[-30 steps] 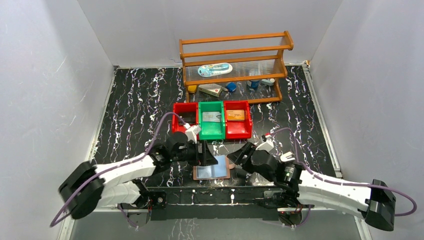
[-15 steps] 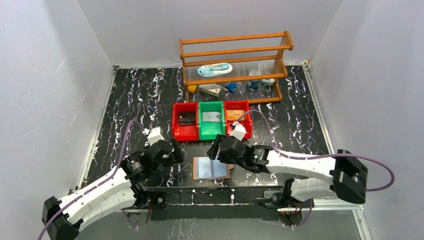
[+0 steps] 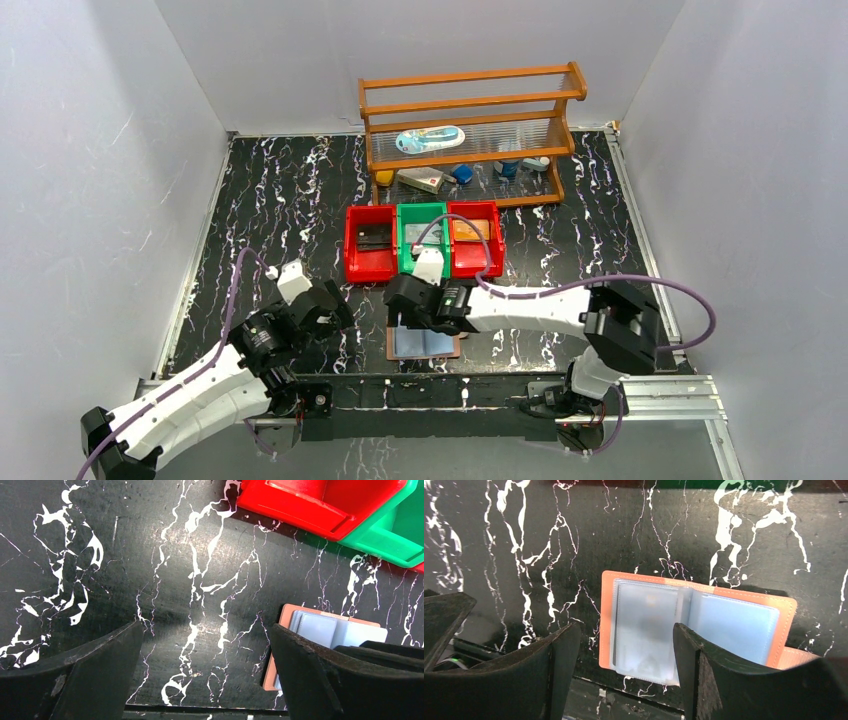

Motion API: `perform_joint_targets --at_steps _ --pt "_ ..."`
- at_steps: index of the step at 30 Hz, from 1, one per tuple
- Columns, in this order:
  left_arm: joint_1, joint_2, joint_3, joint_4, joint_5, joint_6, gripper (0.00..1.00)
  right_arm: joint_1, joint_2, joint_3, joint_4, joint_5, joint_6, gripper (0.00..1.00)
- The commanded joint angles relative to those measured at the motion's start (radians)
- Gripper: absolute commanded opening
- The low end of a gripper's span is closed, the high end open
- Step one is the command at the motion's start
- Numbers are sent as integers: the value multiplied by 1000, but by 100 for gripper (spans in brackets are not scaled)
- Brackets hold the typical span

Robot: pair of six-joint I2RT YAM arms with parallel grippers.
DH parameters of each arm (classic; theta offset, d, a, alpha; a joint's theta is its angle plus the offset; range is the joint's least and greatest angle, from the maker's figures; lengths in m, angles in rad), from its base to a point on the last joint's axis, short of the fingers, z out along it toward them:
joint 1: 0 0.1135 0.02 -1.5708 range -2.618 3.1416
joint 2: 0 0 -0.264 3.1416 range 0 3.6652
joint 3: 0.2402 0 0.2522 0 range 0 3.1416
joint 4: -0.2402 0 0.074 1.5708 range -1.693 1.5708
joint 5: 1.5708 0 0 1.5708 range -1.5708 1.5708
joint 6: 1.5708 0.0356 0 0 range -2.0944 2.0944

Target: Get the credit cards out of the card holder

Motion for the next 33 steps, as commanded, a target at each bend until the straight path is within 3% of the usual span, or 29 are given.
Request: perform_joint_targets --at_steps 1,20,33 --pt "2 2 9 -29 -42 -20 98 12 71 83 -92 43 -20 76" --pt "2 14 -3 -10 -29 -22 98 12 247 130 -123 -16 -37 71" --pt "2 19 -11 18 3 1 98 -2 118 -47 121 -109 -30 76"
